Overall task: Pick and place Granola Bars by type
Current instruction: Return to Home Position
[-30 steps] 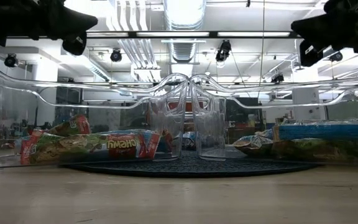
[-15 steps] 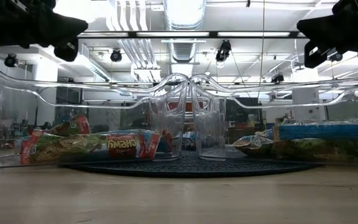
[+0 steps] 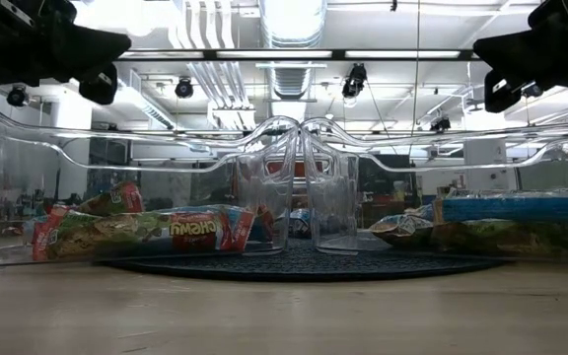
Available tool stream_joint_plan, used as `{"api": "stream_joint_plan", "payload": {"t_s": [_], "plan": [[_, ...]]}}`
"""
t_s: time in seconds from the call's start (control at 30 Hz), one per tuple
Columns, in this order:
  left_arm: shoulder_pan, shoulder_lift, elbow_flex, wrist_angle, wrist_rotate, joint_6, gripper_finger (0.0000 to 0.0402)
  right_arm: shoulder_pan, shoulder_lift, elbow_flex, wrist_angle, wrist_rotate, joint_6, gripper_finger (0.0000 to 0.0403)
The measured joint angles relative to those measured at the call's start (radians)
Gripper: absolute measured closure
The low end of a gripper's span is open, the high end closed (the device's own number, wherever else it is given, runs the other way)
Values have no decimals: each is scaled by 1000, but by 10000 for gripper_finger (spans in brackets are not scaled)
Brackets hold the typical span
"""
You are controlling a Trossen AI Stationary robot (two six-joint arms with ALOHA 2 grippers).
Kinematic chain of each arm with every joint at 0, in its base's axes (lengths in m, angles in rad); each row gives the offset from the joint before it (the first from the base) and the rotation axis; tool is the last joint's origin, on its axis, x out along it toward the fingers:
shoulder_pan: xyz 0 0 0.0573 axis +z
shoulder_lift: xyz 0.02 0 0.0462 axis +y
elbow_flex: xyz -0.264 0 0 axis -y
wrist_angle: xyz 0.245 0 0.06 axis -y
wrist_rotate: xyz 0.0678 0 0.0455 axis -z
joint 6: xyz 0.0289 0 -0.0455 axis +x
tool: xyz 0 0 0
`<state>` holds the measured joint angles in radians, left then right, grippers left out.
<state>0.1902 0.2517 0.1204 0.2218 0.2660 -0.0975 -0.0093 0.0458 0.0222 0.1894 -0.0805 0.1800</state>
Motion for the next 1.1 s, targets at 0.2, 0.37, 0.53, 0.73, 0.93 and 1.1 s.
{"api": "stream_joint_plan", "payload": {"t_s": [0.2, 0.37, 0.53, 0.73, 0.93, 1.1], "plan": [[0, -2, -13, 5, 5, -2, 397, 0, 0, -12, 1, -8, 9, 394], [0, -2, -13, 4, 5, -1, 397, 0, 0, -12, 0, -25, -2, 394], [0, -2, -13, -12, 4, 19, 397, 0, 0, -13, -17, -34, -3, 394], [0, -3, -51, -1, 5, 9, 397, 0, 0, -13, -52, -35, -5, 394], [0, -3, -104, 110, 6, -7, 397, 0, 0, -13, -58, -35, -9, 394], [0, -3, -111, 117, 10, -10, 397, 0, 0, -13, -61, -36, -23, 394]]}}
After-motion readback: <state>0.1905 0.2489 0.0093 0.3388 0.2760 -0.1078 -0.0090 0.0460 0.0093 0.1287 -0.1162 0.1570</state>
